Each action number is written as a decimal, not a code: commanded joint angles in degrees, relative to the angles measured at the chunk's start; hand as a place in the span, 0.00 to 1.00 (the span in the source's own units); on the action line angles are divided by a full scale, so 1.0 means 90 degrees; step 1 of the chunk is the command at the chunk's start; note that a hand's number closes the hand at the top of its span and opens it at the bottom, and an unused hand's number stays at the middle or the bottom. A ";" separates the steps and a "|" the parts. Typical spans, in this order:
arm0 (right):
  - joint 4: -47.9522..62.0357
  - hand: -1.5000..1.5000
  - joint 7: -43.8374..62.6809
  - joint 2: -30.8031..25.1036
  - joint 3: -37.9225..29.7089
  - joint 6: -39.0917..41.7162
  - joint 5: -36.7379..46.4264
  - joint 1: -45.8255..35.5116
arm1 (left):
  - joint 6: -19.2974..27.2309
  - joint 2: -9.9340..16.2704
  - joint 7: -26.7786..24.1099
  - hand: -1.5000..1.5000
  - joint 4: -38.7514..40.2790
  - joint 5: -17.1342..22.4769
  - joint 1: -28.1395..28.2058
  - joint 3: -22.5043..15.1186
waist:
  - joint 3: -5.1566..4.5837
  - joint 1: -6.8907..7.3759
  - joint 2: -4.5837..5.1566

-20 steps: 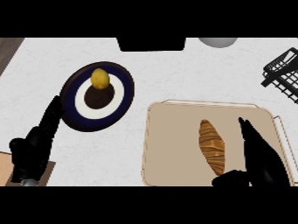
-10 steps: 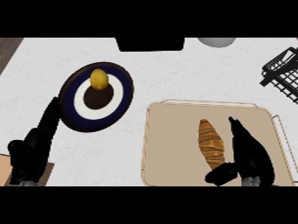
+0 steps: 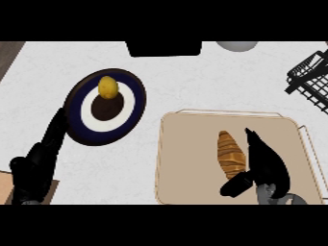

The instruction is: Pick the croissant from the tray and place it in the tiered basket

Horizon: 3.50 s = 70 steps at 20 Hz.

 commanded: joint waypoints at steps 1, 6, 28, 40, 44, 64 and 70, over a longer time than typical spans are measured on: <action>0.0248 0.00 0.0805 0.0307 -0.0009 0.0187 0.0041 -0.0077 | -0.0024 -0.0568 -0.0251 0.50 0.0751 0.0226 0.0428 -0.0179 | -0.0330 -0.0015 0.0121; 0.0645 0.00 0.0730 0.0524 -0.0211 0.0325 -0.0024 -0.0271 | 0.0051 -0.0555 -0.0134 0.50 0.0738 0.0226 0.0266 -0.0131 | -0.0324 -0.0016 0.0137; 0.0792 1.00 -0.1715 -0.1803 -0.1940 0.0364 0.0357 0.0665 | 0.0260 -0.0247 -0.0189 0.50 0.0303 0.0422 0.0838 -0.0070 | -0.0306 -0.0509 0.0070; -0.0893 1.00 -0.2457 -0.2302 -0.4567 -0.0583 -0.1124 0.1094 | 0.0214 -0.0219 -0.0445 0.50 0.0194 0.0496 0.1205 0.0074 | -0.0335 -0.0612 -0.0013; -0.1816 1.00 -0.2159 -0.2625 -0.5406 -0.0543 -0.1574 0.0788 | 0.0330 -0.0175 -0.0336 0.50 -0.0041 0.0467 0.1410 -0.0018 | -0.0340 -0.0605 -0.0029; -0.1289 1.00 -0.1006 -0.4788 -0.6683 0.0682 -0.2415 -0.0575 | 0.0036 -0.0410 -0.0472 0.50 0.0418 0.0204 0.0827 -0.0135 | -0.0327 -0.0022 0.0144; -0.0081 1.00 -0.1499 -0.4912 -0.6245 0.0404 -0.2224 -0.1029 | 0.0045 -0.0468 -0.0528 0.50 0.0269 0.0183 0.0862 -0.0351 | -0.0322 0.0145 0.0222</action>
